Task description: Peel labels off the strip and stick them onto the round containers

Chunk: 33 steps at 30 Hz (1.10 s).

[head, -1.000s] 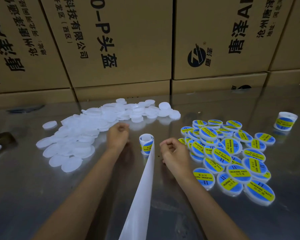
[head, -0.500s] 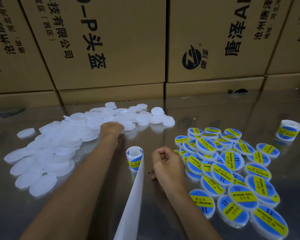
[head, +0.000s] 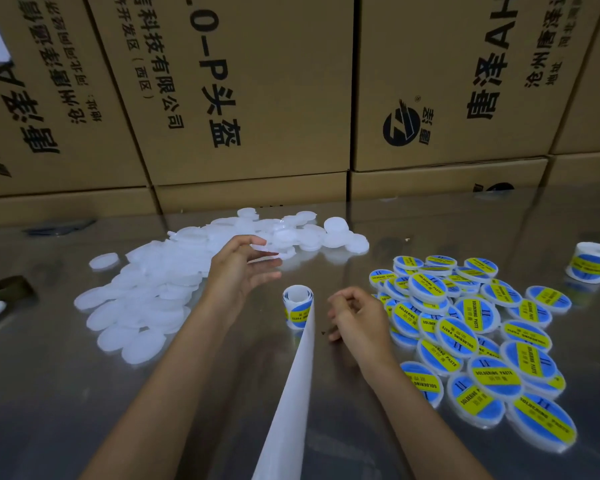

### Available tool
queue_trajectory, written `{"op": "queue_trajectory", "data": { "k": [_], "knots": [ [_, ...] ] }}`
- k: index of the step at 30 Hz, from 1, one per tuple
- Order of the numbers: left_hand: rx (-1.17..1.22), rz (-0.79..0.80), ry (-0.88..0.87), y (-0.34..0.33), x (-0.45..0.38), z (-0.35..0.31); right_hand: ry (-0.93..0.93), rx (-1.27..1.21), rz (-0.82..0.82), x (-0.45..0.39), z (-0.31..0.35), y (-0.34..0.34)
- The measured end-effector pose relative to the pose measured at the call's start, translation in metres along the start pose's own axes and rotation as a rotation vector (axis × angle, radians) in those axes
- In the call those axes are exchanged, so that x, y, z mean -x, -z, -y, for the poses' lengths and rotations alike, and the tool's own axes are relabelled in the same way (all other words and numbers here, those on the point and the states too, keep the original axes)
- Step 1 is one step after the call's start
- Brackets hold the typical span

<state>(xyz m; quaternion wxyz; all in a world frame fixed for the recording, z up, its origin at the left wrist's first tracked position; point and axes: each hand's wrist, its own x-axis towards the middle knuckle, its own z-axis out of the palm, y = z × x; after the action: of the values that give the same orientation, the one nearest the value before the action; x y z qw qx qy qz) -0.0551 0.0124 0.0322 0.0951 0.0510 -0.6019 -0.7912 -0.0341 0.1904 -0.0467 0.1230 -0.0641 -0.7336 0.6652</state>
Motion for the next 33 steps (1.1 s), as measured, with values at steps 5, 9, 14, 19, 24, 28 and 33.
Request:
{"op": "queue_trajectory", "data": {
  "k": [5, 9, 14, 19, 24, 28, 33],
  "knots": [
    [-0.023, -0.017, -0.078, 0.000, 0.042, -0.007, 0.027, 0.045, 0.028, 0.001, -0.002, 0.002],
    [-0.022, 0.039, -0.062, -0.003, 0.059, 0.008, 0.126, 0.085, 0.200, 0.005, -0.006, -0.002],
    [-0.025, 0.005, 0.038, -0.002, 0.061, 0.029, 0.161, 0.135, 0.323, 0.004, -0.009, -0.003],
    [-0.053, -0.053, 0.035, 0.003, 0.060, 0.038, 0.158, 0.163, 0.314, 0.004, -0.010, -0.002],
    [0.068, -0.016, 0.055, 0.006, 0.058, 0.040, 0.228, 0.214, 0.270, 0.007, -0.008, -0.003],
    [0.121, -0.013, 0.051, 0.005, 0.056, 0.043, 0.209, 0.225, 0.262, 0.006, -0.010, -0.001],
    [0.137, -0.047, 0.092, 0.004, 0.054, 0.045, 0.195, 0.207, 0.291, 0.007, -0.015, 0.002]
  ]
}}
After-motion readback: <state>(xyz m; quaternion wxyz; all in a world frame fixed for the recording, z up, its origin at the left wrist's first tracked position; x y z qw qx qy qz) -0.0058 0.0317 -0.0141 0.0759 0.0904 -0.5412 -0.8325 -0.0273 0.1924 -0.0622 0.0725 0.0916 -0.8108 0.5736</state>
